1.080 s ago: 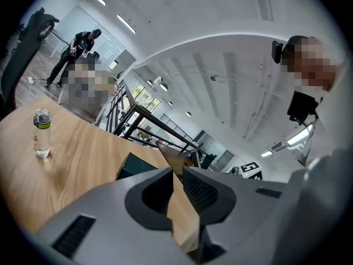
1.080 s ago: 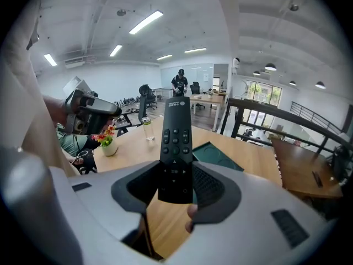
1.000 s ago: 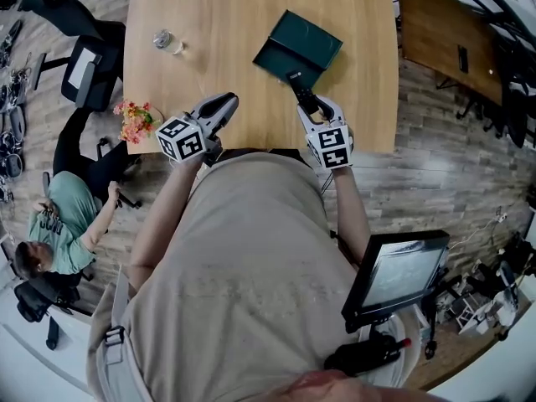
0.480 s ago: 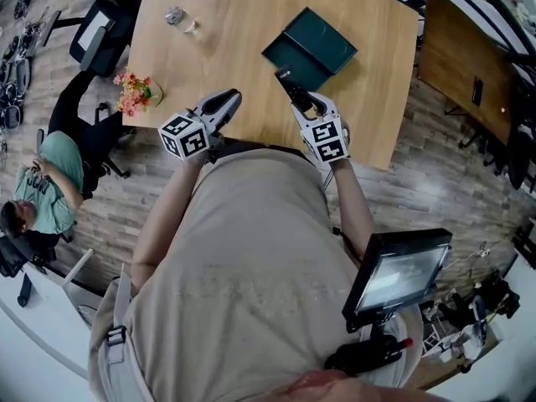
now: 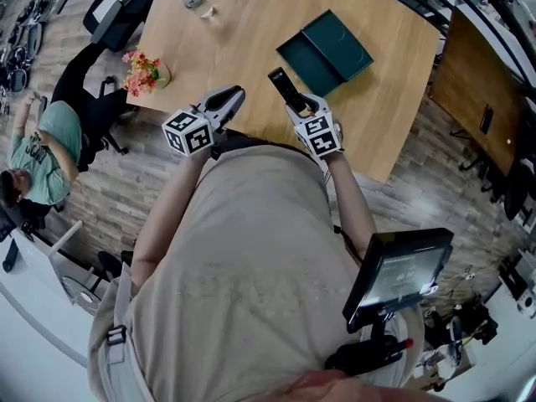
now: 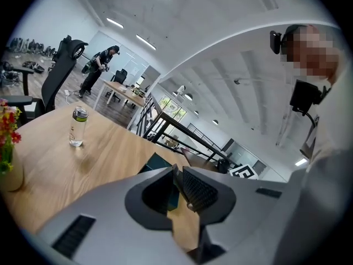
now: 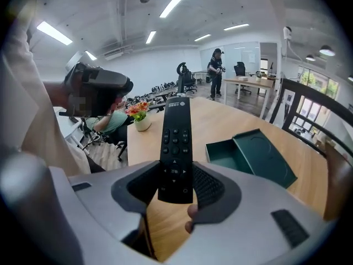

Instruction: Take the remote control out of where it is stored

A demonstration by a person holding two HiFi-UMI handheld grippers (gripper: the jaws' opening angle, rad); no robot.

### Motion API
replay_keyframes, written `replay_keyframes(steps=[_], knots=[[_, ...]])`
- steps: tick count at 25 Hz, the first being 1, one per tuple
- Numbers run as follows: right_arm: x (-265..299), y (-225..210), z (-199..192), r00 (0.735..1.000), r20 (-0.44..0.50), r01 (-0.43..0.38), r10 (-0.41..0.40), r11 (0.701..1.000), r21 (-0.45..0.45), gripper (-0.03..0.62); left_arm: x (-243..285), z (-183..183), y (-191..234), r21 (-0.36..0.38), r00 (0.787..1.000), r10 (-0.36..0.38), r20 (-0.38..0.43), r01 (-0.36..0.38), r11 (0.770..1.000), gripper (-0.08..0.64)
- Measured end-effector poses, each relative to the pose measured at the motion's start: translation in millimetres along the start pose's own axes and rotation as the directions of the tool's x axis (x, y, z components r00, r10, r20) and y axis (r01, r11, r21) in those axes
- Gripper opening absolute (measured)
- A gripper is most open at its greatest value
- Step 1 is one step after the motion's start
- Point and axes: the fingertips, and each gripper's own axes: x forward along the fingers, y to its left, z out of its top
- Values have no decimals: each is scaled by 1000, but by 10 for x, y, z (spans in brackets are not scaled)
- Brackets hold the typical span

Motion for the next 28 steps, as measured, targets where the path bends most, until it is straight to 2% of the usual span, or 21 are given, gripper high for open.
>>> replay_keyframes(steps=[11,20,28], knots=[[469,251,-347,988,-110,-99,104,994,44,184,-124,6,59,12,998,52,-42,-51,999,34],[682,304,-711,975,-183,-114,130,989,93,184,-100,-24,30,26,995,57,-78,-55,998,34],[846,332,-992,950,-283,-121,134,991,66,184,-158,-28,85,15,994,77,-79,-76,997,34]])
